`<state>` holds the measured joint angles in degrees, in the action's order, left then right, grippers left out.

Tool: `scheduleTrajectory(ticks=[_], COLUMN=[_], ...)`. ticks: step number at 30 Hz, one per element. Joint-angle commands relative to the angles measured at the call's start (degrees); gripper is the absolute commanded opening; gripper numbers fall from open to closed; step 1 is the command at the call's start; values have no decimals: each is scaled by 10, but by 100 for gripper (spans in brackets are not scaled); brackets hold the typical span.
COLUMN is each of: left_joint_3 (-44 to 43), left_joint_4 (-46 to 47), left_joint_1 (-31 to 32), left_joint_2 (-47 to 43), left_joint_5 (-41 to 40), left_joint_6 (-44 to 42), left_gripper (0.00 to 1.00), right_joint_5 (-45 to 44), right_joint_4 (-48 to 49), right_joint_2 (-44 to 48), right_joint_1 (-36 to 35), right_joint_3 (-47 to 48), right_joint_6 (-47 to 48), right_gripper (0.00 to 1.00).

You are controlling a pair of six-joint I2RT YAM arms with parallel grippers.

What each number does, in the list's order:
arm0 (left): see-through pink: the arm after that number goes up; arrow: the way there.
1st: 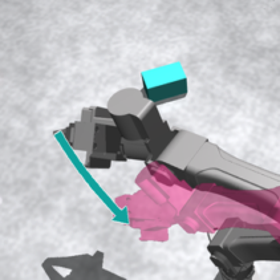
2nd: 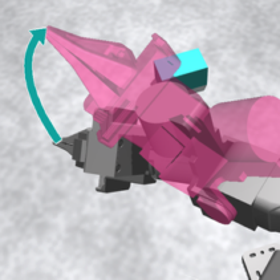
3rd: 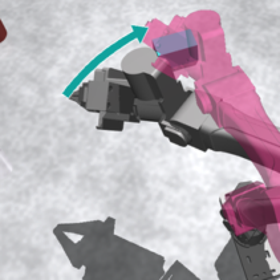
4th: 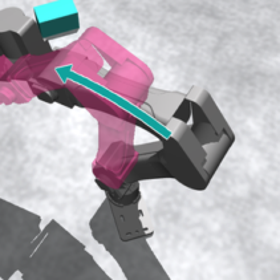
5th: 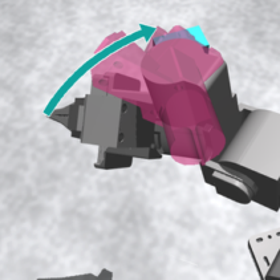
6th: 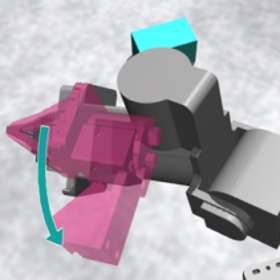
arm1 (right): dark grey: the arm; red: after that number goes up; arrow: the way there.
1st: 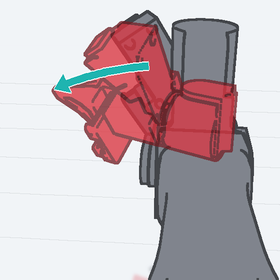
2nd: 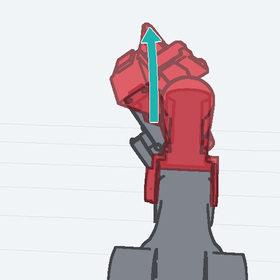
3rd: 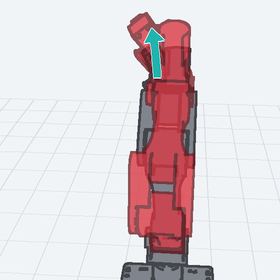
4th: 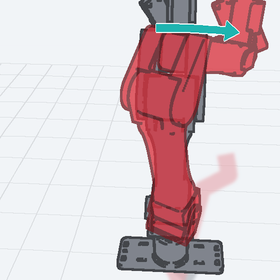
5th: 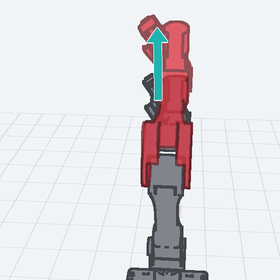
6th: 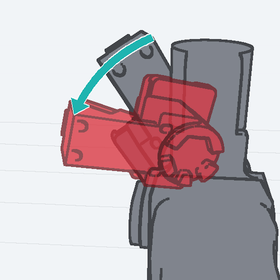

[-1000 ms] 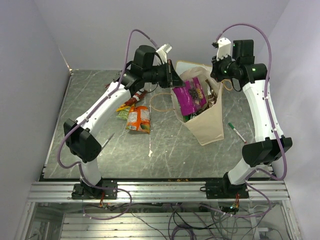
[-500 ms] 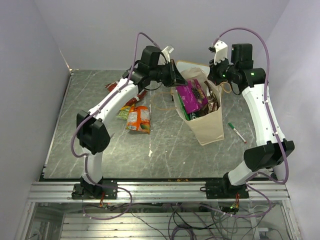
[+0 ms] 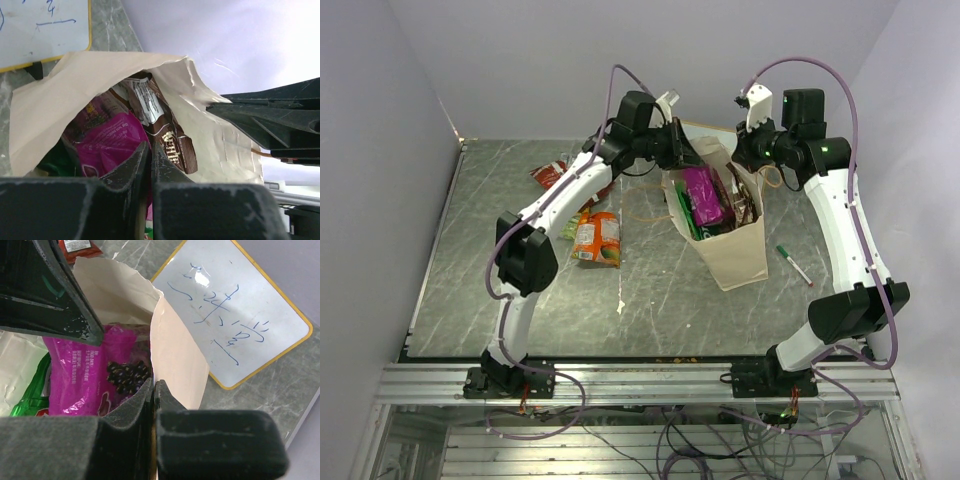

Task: Place the snacks into the paper bag
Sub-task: Place the snack in the paper bag.

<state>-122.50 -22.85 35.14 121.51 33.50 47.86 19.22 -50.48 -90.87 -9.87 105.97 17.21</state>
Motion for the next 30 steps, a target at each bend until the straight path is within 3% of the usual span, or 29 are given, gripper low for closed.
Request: scheduleTrajectory(ticks=[1, 7, 16, 19, 25, 30], left_joint_3=[-54, -66, -51, -74, -83, -65], left_joint_4=[30, -1, -4, -14, -38, -96], left_joint_1=[8, 24, 31, 31, 30, 29], left_joint_2=[10, 26, 20, 4, -46, -97], left_joint_5=[-24, -53, -26, -22, -4, -21], left_joint_6=[-42, -104, -130, -162, -235, -350], left_gripper=[14, 14, 20, 25, 44, 50], right_joint_5=[24, 12, -24, -39, -79, -95], right_joint_4=[6, 12, 21, 20, 24, 26], right_joint_2=[15, 16, 10, 9, 7, 10], right_joint_1=[-4, -4, -2, 2, 6, 7], right_joint_3=[-3, -8, -8, -7, -10, -18], right_joint_6=[1, -2, -20, -27, -32, -29], right_gripper=[0, 0, 0, 0, 0, 0])
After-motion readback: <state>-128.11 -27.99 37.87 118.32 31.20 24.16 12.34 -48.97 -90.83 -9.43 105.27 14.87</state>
